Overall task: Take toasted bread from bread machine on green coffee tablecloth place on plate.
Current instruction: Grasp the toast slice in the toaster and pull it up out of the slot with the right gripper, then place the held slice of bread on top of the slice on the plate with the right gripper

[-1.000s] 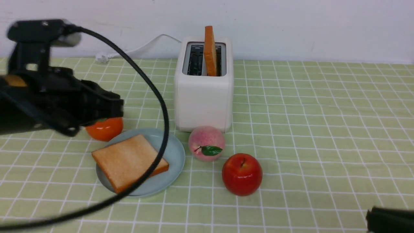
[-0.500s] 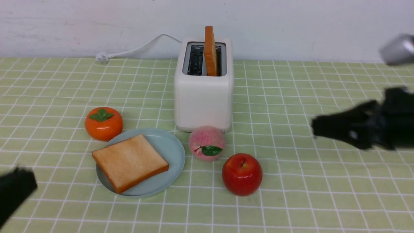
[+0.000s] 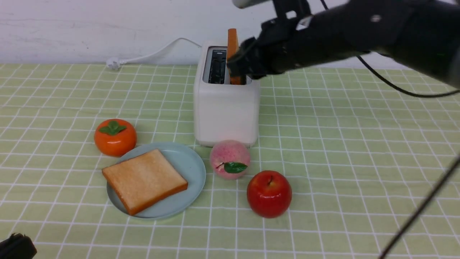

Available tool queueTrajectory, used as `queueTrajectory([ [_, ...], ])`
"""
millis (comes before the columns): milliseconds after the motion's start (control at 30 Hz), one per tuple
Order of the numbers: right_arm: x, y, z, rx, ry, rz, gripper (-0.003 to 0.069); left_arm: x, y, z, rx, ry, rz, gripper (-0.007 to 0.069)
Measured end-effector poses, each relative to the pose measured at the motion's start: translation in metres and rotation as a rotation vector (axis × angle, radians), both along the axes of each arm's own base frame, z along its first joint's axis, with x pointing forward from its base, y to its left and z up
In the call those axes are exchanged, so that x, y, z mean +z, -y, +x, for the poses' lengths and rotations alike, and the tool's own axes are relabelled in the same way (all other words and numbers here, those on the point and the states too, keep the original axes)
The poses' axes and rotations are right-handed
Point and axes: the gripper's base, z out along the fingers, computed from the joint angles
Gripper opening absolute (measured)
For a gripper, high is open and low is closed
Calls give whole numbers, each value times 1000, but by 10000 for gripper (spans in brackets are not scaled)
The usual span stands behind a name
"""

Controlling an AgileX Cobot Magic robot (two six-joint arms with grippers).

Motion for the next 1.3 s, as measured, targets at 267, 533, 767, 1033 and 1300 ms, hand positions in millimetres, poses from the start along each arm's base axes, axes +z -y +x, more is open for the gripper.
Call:
queueTrajectory([
  [267,-44,-19,55,-92,89,-34,587,0,0,0,0,0,0,-13],
  [533,-62,-18,67,-95,135,-95,374,0,0,0,0,0,0,-13],
  [767,-57,-18,68,-99,165,-82,92,0,0,0,0,0,0,-13],
  [1033,17,-7,38,-102,272,8,92,-15,-2,5,33,-12,115,-13],
  [1300,86,-19,-55,87,19,155,92,-27,-6,10,78,-16,211,-13],
])
